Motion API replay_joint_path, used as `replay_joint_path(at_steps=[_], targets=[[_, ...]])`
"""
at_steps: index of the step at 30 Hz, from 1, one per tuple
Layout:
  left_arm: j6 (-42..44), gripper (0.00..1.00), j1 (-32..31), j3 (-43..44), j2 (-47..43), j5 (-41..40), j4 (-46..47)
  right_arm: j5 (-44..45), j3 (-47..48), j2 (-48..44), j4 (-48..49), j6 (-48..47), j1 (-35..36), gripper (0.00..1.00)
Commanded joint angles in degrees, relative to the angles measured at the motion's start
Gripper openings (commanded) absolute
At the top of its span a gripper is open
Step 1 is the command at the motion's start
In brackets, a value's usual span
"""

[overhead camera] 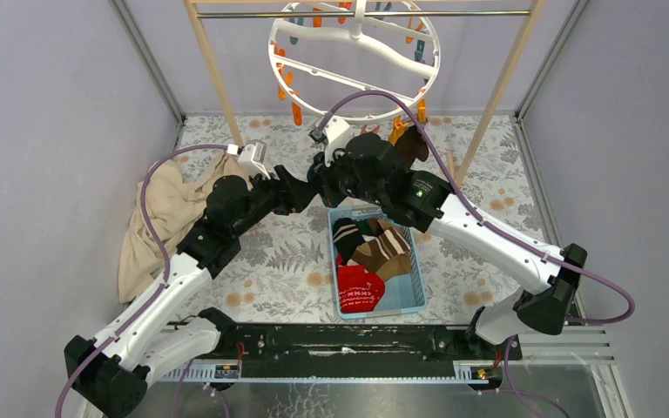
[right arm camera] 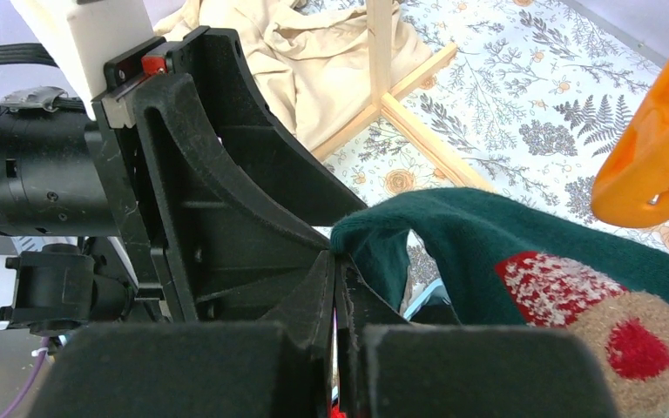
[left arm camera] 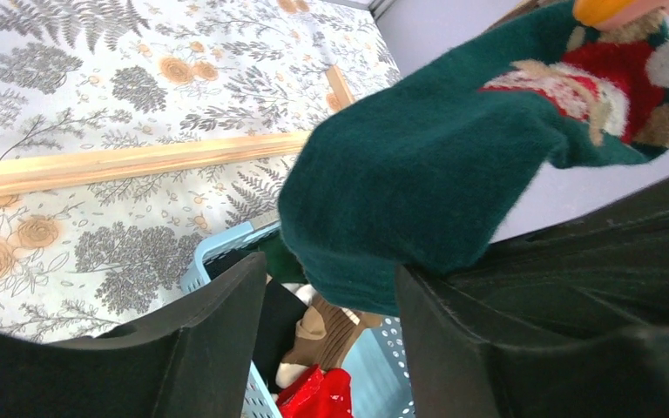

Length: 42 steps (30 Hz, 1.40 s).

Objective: Remove the socks clipped to the hanger
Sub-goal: Remove the sock from the hanger.

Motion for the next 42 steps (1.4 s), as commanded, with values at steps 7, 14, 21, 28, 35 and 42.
replay_joint_path(at_steps=[7,14,21,28,35,42], targets=[[0.60,0.32,-1.05,-0.42,-0.53,3.66,7.47,-1.66,-0.54,-1.69,2.72,1.34,0.19,0.00],[0.60,0.26,-1.01,-0.16,-0.30,3.39,6.70,0.51,-2.50,-4.12,2.07,1.34,0.15,0.01],[0.25,0.44,-1.05,0.44,-0.55,3.03,5.30,2.72,-7.49,-8.16,1.88,2.24,0.15,0.37],[0.44,0.66,-1.05,1.48,-1.52,3.25,3.47,5.82,-15.89,-13.48,3.16,4.40,-0.12,0.57],[0.57,0.74,-1.05,1.32,-3.06,3.39,2.40,7.37,-21.24,-18.18,4.06,7.37,-1.45,0.75],[1.16,0.65,-1.05,1.65,-3.01,4.38,2.78,8.80,-27.27,-24.32,7.35,10.68,-5.18,0.76]])
